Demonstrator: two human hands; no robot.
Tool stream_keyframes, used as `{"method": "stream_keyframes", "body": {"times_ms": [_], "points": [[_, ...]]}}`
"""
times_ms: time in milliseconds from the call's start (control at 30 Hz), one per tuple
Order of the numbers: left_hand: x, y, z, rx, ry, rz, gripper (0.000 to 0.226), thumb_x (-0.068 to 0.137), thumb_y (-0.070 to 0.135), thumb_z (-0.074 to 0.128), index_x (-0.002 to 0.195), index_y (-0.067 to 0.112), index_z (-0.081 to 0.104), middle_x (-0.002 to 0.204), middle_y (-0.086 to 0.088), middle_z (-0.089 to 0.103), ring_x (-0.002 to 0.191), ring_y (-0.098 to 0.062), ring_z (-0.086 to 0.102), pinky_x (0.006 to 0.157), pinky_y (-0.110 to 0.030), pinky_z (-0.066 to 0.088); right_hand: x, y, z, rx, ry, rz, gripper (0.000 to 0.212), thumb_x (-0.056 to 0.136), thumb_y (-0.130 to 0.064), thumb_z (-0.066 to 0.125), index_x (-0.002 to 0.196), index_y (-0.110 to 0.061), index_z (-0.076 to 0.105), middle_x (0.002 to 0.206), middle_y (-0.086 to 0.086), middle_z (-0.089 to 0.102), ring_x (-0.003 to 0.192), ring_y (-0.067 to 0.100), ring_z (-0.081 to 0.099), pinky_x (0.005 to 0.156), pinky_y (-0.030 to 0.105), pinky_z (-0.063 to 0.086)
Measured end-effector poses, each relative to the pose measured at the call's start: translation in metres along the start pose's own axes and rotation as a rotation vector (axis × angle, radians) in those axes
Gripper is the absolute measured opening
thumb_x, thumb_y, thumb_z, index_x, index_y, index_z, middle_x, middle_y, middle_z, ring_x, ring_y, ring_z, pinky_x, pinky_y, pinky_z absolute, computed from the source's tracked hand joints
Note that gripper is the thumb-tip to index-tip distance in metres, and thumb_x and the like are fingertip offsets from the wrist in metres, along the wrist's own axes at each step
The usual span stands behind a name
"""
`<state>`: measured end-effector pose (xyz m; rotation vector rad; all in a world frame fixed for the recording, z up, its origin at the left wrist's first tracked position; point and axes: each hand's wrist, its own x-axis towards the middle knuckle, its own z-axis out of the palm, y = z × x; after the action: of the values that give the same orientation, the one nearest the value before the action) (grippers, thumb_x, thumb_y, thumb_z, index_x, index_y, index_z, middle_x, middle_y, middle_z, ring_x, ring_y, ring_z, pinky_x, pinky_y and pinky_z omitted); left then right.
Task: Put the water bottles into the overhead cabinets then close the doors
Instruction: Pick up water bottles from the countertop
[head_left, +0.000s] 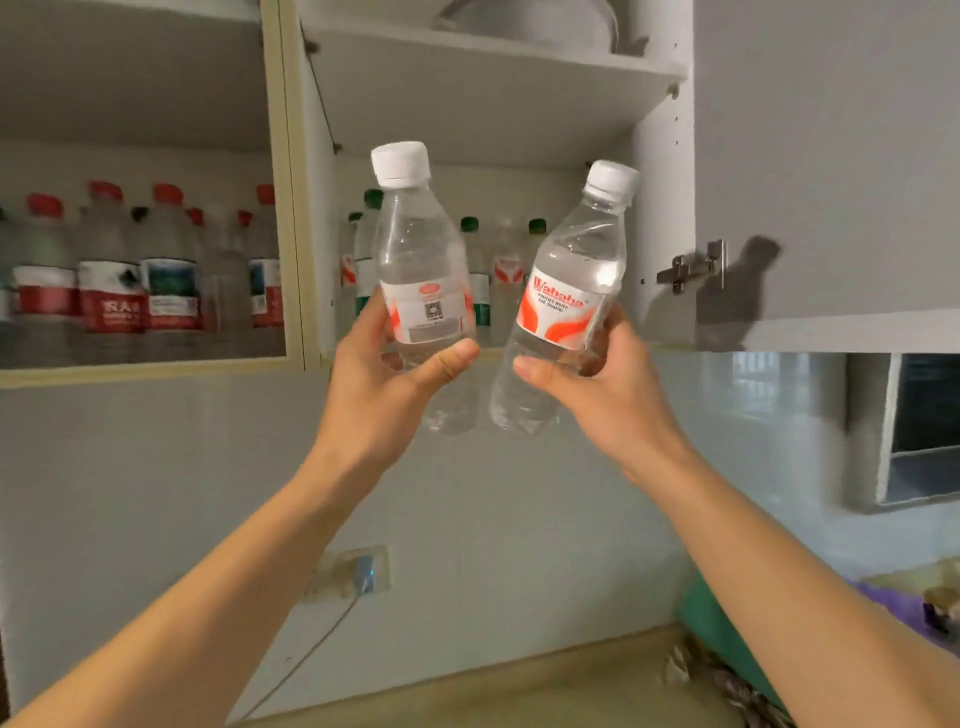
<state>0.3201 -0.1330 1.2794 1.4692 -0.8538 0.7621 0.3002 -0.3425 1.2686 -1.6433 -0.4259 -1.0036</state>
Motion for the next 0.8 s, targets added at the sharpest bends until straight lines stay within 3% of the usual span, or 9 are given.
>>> {"method": "stream_keyframes", "body": {"times_ms": [67, 167, 267, 367, 433, 500, 633, 700, 800], "points": [[0.026, 0.01, 0.004, -0.028, 0.002, 0.039, 0.047, 0.082, 0.023, 0.083, 0.125, 0.021, 0.063, 0.109, 0.006, 0.075, 0.102, -0.012, 0.072, 0.079, -0.022, 0.057, 0.025, -0.009, 0.0, -0.004, 0.012, -0.03, 0.068, 0.071, -0.024, 0.09, 0.129, -0.026, 0.055, 0.114, -0.01, 0.073, 0.104, 0.006, 0.069, 0.095, 0.038, 0.056], [0.063, 0.02, 0.01, -0.018, 0.005, 0.071, 0.041, 0.084, 0.021, 0.081, 0.121, 0.024, 0.064, 0.103, 0.013, 0.076, 0.096, -0.003, 0.071, 0.074, -0.013, 0.054, 0.059, -0.017, 0.003, -0.002, 0.03, -0.051, 0.07, 0.068, -0.026, 0.09, 0.129, -0.03, 0.055, 0.113, -0.013, 0.073, 0.102, 0.003, 0.069, 0.092, 0.03, 0.056], [0.097, 0.021, 0.017, 0.052, 0.003, 0.037, 0.041, 0.083, 0.025, 0.082, 0.119, 0.03, 0.062, 0.096, 0.027, 0.073, 0.089, 0.01, 0.068, 0.067, -0.004, 0.049, 0.09, -0.021, 0.006, -0.026, 0.02, -0.048, 0.068, 0.07, -0.022, 0.089, 0.128, -0.034, 0.056, 0.109, -0.018, 0.072, 0.098, -0.006, 0.067, 0.08, 0.013, 0.051], [0.12, 0.009, 0.024, 0.111, 0.02, -0.083, 0.045, 0.08, 0.032, 0.083, 0.118, 0.037, 0.059, 0.092, 0.027, 0.071, 0.083, 0.011, 0.066, 0.07, -0.011, 0.049, 0.114, -0.017, 0.01, -0.044, -0.015, 0.009, 0.066, 0.071, -0.021, 0.091, 0.124, -0.036, 0.055, 0.104, -0.021, 0.071, 0.09, -0.01, 0.066, 0.065, 0.005, 0.048], [0.125, -0.002, 0.027, 0.117, 0.021, -0.178, 0.047, 0.081, 0.035, 0.083, 0.121, 0.037, 0.06, 0.099, 0.025, 0.069, 0.089, 0.007, 0.063, 0.081, -0.024, 0.05, 0.125, -0.011, 0.013, -0.066, -0.067, 0.064, 0.066, 0.071, -0.022, 0.091, 0.126, -0.032, 0.055, 0.104, -0.019, 0.07, 0.092, -0.005, 0.066, 0.065, 0.009, 0.049], [0.127, -0.014, 0.029, 0.112, 0.017, -0.227, 0.053, 0.082, 0.038, 0.082, 0.13, 0.037, 0.058, 0.109, 0.021, 0.069, 0.098, 0.0, 0.062, 0.087, -0.034, 0.05, 0.133, -0.003, 0.015, -0.08, -0.114, 0.112, 0.066, 0.073, -0.025, 0.091, 0.128, -0.028, 0.056, 0.109, -0.014, 0.07, 0.1, 0.005, 0.067, 0.077, 0.022, 0.055], [0.137, -0.029, 0.033, 0.076, 0.021, -0.246, 0.051, 0.085, 0.039, 0.078, 0.132, 0.036, 0.059, 0.111, 0.018, 0.07, 0.101, -0.002, 0.063, 0.087, -0.034, 0.049, 0.154, 0.012, 0.016, -0.114, -0.141, 0.148, 0.063, 0.074, -0.032, 0.09, 0.127, -0.028, 0.058, 0.113, -0.011, 0.071, 0.106, 0.012, 0.066, 0.094, 0.037, 0.054], [0.143, -0.037, 0.035, 0.064, 0.009, -0.285, 0.044, 0.087, 0.039, 0.077, 0.128, 0.036, 0.061, 0.112, 0.017, 0.07, 0.103, -0.006, 0.064, 0.086, -0.033, 0.049, 0.161, 0.018, 0.016, -0.123, -0.155, 0.178, 0.06, 0.075, -0.036, 0.089, 0.126, -0.029, 0.059, 0.112, -0.011, 0.071, 0.106, 0.013, 0.066, 0.091, 0.036, 0.054], [0.151, -0.049, 0.037, 0.08, 0.004, -0.329, 0.033, 0.088, 0.042, 0.074, 0.119, 0.04, 0.06, 0.104, 0.019, 0.069, 0.097, -0.008, 0.068, 0.082, -0.031, 0.052, 0.17, 0.026, 0.02, -0.143, -0.171, 0.224, 0.047, 0.079, -0.04, 0.086, 0.119, -0.033, 0.063, 0.105, -0.014, 0.07, 0.1, 0.011, 0.066, 0.074, 0.029, 0.052]]}}
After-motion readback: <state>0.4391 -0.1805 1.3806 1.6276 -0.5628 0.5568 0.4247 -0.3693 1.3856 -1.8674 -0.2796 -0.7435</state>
